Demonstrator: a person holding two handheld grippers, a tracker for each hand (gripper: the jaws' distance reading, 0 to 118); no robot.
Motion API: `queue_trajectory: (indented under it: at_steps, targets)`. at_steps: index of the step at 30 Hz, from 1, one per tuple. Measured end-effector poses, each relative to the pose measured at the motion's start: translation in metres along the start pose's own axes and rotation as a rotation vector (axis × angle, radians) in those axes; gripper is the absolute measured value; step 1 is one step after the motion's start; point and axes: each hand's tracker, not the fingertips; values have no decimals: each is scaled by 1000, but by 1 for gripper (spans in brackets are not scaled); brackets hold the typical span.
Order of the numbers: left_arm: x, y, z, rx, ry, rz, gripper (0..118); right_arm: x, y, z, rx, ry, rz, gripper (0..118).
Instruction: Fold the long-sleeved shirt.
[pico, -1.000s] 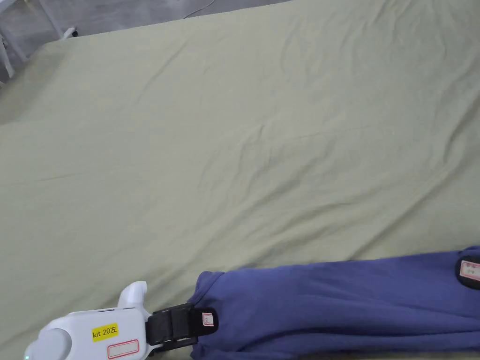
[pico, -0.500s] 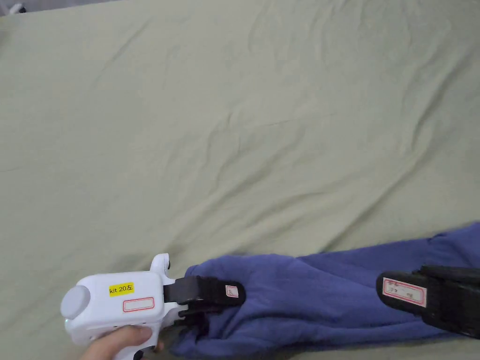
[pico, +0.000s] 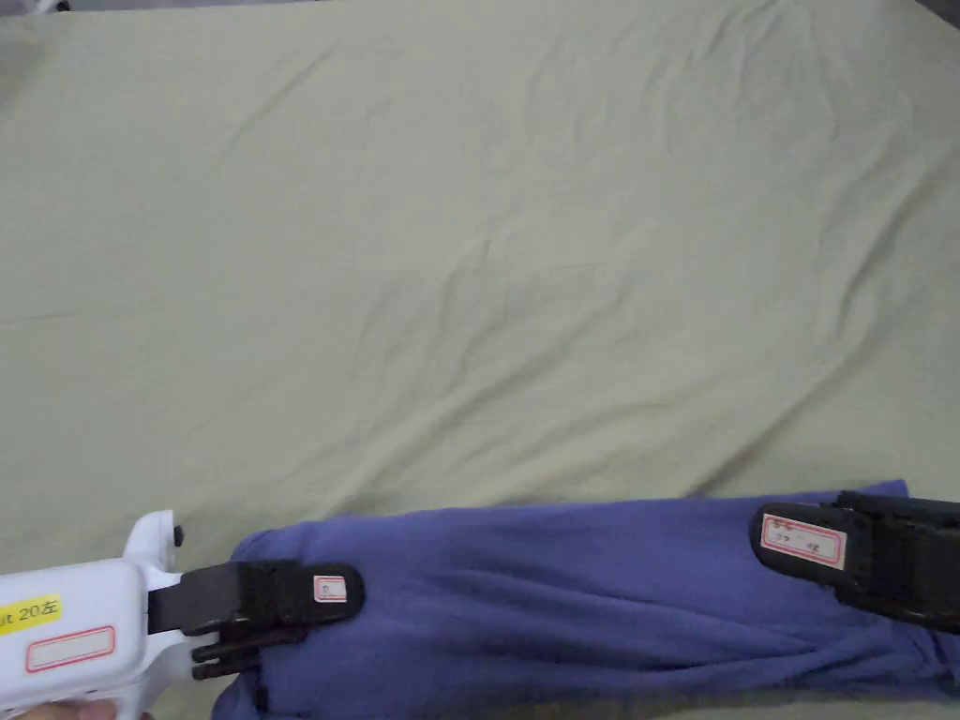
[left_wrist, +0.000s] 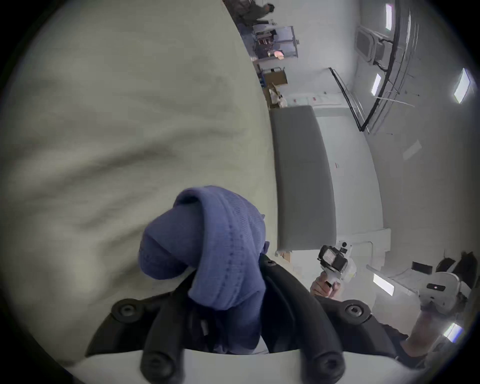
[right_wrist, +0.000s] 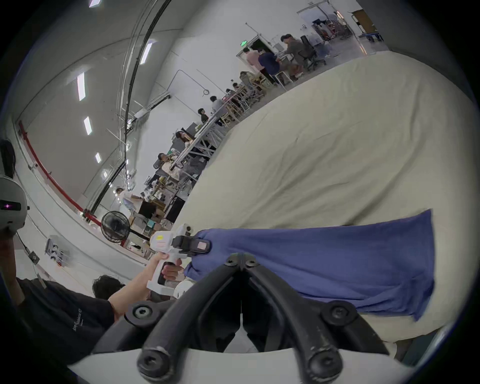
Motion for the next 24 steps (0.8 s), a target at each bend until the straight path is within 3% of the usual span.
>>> queue_trajectory:
  at_steps: [7,11,14,16,20,24]
  targets:
    - [3,-5,134,177,353,25,16,-34,-3,-28,-29,-31,58,0]
    - [34,-10,160,269,568,7,16,-58,-9,-50,-90,-167,160,0]
    - [71,-22,118,301,657,11,16,-70,-16,-70,-129,-328,220,0]
    - [94,-26,81,300,711,-16,16,-72,-19,-80,-153,-417,217,0]
    - [131,-27,-5,249,760,-97,16,-61,-23,-72,-131,-336,130,0]
    - [157,-23,-101,153,815,-222,17,-55,-28,-54,-134,-342,146,0]
